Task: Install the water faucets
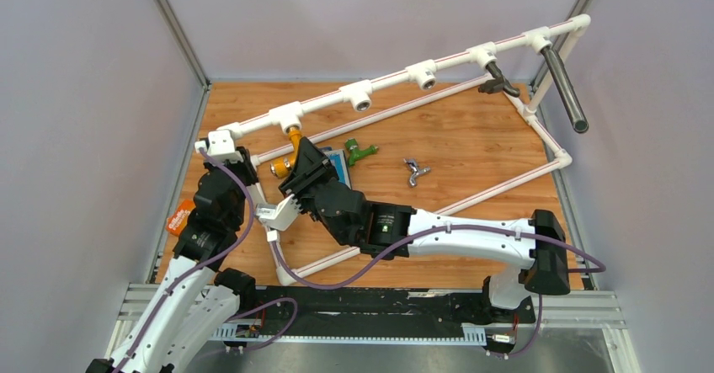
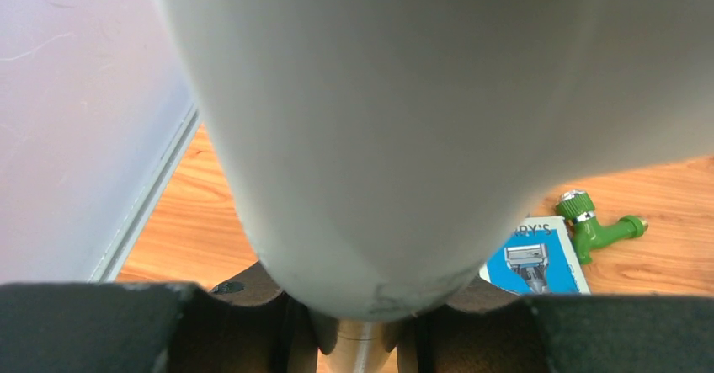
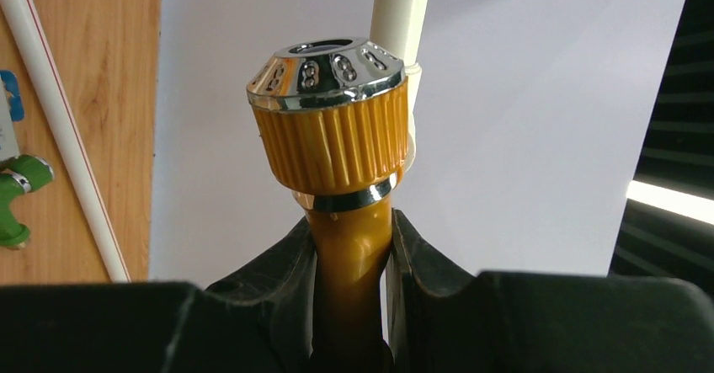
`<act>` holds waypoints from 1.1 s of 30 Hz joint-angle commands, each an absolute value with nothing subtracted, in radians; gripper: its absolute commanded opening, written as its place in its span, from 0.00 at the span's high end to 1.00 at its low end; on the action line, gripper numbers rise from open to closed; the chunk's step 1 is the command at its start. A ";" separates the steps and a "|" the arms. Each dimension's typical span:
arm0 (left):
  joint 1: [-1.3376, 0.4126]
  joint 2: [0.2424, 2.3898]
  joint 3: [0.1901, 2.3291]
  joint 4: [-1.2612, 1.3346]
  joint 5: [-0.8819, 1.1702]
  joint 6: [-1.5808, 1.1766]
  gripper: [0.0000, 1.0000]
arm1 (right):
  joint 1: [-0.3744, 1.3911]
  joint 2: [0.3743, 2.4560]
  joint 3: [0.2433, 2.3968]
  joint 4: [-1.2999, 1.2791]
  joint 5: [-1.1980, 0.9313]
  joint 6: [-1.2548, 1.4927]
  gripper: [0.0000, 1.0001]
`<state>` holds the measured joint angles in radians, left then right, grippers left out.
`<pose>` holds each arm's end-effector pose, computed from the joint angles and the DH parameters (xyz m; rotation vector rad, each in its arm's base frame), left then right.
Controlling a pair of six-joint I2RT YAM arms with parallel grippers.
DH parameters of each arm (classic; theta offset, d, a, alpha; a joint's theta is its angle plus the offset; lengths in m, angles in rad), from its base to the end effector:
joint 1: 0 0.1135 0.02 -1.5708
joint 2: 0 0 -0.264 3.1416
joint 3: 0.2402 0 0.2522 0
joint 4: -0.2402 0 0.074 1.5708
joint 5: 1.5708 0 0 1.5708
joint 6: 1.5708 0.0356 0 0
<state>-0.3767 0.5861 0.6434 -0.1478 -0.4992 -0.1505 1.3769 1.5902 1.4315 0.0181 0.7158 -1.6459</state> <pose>0.1420 -0.0379 0.3239 -0.1904 1.6392 0.0131 0.0954 0.3648 0.3838 -1.6229 0.6359 -0.8075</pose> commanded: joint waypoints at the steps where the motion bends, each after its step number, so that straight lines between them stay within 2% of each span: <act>1: -0.402 0.549 0.620 -0.264 -0.442 -0.218 1.00 | 1.330 1.637 1.470 0.005 0.687 -1.499 1.00; 5: -0.402 0.546 0.620 -0.264 -0.449 -0.213 1.00 | 1.330 1.647 1.499 -0.034 0.661 -1.424 1.00; 12: -0.402 0.543 0.617 -0.261 -0.456 -0.210 1.00 | 1.305 1.663 1.546 -0.041 0.572 -1.128 1.00; 18: -0.400 0.535 0.617 -0.262 -0.445 -0.218 1.00 | 1.282 1.667 1.511 -0.009 0.519 -0.921 1.00; 23: -0.402 0.531 0.617 -0.262 -0.445 -0.221 1.00 | 1.279 1.651 1.442 0.122 0.494 -0.836 1.00; 33: -0.402 0.517 0.617 -0.265 -0.457 -0.233 1.00 | 1.239 1.597 1.212 0.415 0.445 -0.847 1.00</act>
